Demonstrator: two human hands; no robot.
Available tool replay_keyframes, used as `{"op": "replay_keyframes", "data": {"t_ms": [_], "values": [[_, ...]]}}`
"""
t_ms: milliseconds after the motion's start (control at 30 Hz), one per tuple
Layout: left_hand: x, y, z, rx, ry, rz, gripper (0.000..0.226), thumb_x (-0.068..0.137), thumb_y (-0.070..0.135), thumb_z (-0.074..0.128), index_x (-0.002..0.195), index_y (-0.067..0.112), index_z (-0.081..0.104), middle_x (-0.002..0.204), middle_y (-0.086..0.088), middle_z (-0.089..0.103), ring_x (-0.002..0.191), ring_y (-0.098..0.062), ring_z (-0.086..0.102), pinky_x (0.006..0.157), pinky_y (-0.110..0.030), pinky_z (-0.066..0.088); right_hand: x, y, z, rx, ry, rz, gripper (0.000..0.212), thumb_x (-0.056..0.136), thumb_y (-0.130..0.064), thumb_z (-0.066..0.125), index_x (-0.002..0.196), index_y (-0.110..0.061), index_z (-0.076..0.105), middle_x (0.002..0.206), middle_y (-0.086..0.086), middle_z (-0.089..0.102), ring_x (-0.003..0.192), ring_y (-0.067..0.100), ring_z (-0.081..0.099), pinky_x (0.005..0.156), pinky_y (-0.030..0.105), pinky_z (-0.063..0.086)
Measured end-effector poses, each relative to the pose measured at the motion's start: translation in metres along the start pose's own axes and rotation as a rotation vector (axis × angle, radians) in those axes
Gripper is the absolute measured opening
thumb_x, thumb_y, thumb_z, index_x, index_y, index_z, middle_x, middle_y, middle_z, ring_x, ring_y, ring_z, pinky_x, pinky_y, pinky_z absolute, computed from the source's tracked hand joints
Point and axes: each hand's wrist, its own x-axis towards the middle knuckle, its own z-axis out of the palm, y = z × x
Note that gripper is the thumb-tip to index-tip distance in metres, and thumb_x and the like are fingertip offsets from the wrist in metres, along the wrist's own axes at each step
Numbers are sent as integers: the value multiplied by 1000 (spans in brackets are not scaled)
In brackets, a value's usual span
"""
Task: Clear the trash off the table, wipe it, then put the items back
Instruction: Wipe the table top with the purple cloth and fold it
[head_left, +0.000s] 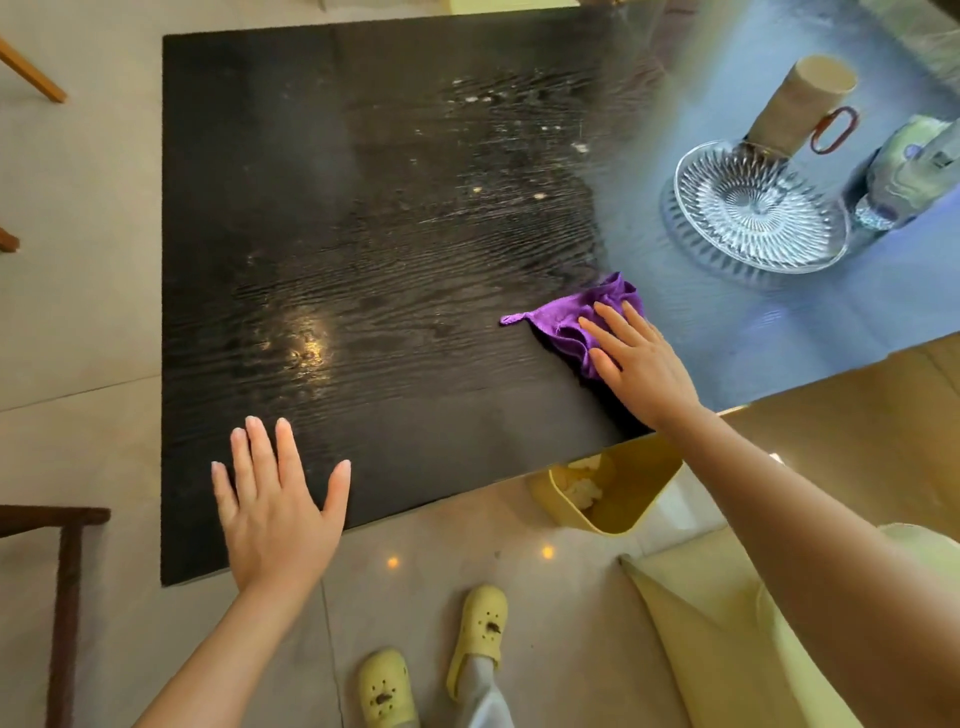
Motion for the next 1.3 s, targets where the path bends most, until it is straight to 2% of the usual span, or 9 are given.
{"op": "replay_keyframes", "data": {"t_ms": [100, 233, 367, 533, 700, 1000, 1133, 1200, 1300], "values": [[-1, 0, -1, 0, 4, 8, 85, 86, 63, 12, 147, 5, 18, 156, -20, 16, 145, -33, 10, 118, -52, 10, -9, -22, 6, 50, 77, 142, 46, 101, -39, 28, 145, -28, 34, 157, -1, 28, 147, 27, 16, 120, 43, 18], [-1, 2, -2, 0, -2, -4, 87, 85, 64, 14, 147, 3, 21, 155, -22, 18, 145, -35, 11, 117, -53, 11, -26, -58, 15, 116, 127, 284, 55, 97, -52, 27, 145, -26, 36, 155, 0, 31, 147, 29, 18, 119, 44, 15], [-1, 3, -5, -4, -9, 4, 86, 85, 62, 14, 147, 2, 20, 155, -22, 17, 145, -35, 10, 117, -52, 9, -44, -91, 22, 116, 162, 264, 56, 94, -53, 34, 141, -23, 42, 152, 1, 38, 145, 31, 23, 117, 44, 21], [-2, 2, -7, -8, -22, 10, 87, 85, 61, 14, 146, -1, 21, 154, -25, 18, 145, -37, 12, 117, -53, 10, -55, -122, 23, 204, 180, 217, 38, 97, -32, 46, 132, -20, 54, 146, 2, 46, 142, 28, 32, 114, 41, 28], [-2, 1, -7, -9, -21, 21, 87, 85, 62, 13, 146, -1, 20, 154, -25, 18, 145, -37, 12, 117, -53, 9, -50, -85, -11, 457, 376, 149, 30, 93, -21, 55, 121, -16, 64, 134, 4, 60, 122, 22, 57, 102, 35, 44], [7, 11, -16, -178, -96, -33, 85, 85, 63, 14, 150, 9, 9, 159, -17, 0, 147, -28, -6, 118, -51, -2, -6, -21, -29, 508, 497, 237, 34, 94, -29, 52, 125, -19, 61, 139, 0, 55, 127, 19, 52, 103, 32, 41], [8, 57, -9, -178, -81, 92, 78, 89, 63, 7, 150, 14, 6, 159, -14, 0, 147, -26, -5, 118, -49, -4, 17, 4, -22, 223, 234, 164, 59, 89, -39, 57, 143, -22, 39, 154, 9, 32, 133, 35, 36, 108, 42, 31], [4, 72, -1, -81, -53, 120, 75, 89, 62, 5, 149, 17, 6, 159, -14, 5, 147, -28, -1, 117, -50, -4, 22, 11, -11, 83, 101, 120, 64, 89, -47, 53, 146, -27, 32, 159, 9, 17, 141, 33, 24, 113, 45, 23], [3, 72, 5, -19, -26, 119, 73, 90, 58, 11, 149, 15, 15, 157, -18, 14, 146, -33, 9, 116, -55, 4, 26, 18, -3, 53, 68, 121, 64, 88, -56, 46, 145, -31, 33, 160, 7, 13, 146, 26, 18, 119, 46, 13]]}}
